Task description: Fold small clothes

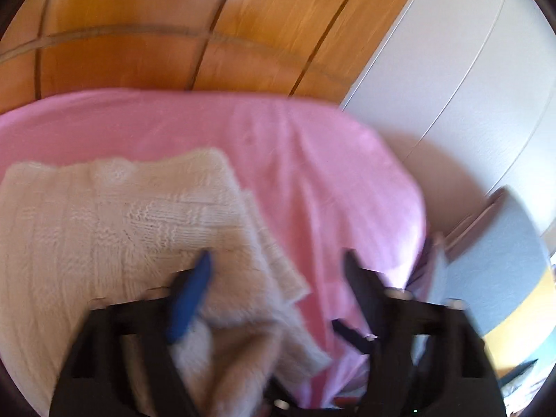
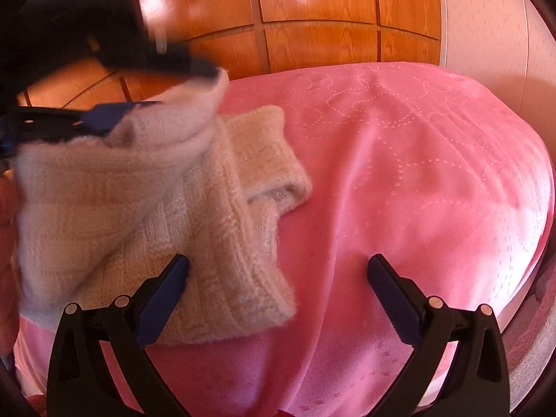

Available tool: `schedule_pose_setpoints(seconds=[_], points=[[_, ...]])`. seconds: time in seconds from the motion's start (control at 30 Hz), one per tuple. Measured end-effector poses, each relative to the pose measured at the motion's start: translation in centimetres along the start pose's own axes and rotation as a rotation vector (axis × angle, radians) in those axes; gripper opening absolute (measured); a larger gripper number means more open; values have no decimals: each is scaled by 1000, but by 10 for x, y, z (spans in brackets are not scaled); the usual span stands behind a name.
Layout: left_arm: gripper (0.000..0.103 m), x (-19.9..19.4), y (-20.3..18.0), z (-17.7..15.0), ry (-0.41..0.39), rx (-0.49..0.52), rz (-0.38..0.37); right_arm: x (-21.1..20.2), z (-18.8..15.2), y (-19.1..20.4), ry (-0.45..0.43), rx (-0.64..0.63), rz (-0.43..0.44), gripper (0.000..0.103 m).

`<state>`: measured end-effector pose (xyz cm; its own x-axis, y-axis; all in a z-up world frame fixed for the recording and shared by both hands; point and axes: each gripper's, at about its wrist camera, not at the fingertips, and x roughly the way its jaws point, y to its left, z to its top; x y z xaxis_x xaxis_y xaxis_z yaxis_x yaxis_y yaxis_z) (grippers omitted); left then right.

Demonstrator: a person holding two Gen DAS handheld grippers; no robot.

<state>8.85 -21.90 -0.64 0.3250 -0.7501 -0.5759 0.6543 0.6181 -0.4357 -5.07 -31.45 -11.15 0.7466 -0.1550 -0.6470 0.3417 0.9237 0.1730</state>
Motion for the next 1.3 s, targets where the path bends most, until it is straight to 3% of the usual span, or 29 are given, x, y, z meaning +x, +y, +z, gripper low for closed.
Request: schedule_pose_setpoints(seconds=[0.1,0.27,0.33,0.43,0.47,0.53,0.63,0.77,0.83,0.87,0.9,0.93,0.97,1.03,1.13,1.3], points=[[88,-37,4,-6,-117,5,-15,-2,-5,1,-18,0,0,101],[89,-102,51,-22,-336,-86,215,-7,-4,0,-10,-18,23,101],[89,-119,74,-29,-369,-137,297,-11,2,-6,12,-3,54,101],[89,-125,106,-43,-332,-173,440,-26,15,-24,-17,79,95,101],[89,-124,115,-48,-307,-184,462,-36,21,-32,-25,141,157,101],[89,-119,133,-63,-224,-204,444,-47,31,-39,-21,214,265,101],[89,-113,135,-75,-196,-192,391,-48,43,-36,48,301,467,101],[89,-100,116,-81,-142,-73,383,-22,49,-27,182,433,682,98],[89,-94,109,-78,-144,-29,404,-6,49,-19,254,466,698,87],[89,-93,108,-78,-139,-10,410,1,50,-14,266,460,687,75],[89,-90,108,-78,-132,-6,409,6,52,-11,278,447,659,69],[89,-90,108,-78,-127,-8,405,10,55,-5,298,416,590,54],[89,-89,106,-77,-123,-10,398,10,58,0,297,376,533,36],[89,-82,99,-73,-106,24,392,-3,67,4,218,304,523,19],[89,-68,77,-77,-79,135,414,-29,75,5,104,204,489,15],[90,-54,66,-93,-55,225,455,-2,43,-21,203,275,387,15]])
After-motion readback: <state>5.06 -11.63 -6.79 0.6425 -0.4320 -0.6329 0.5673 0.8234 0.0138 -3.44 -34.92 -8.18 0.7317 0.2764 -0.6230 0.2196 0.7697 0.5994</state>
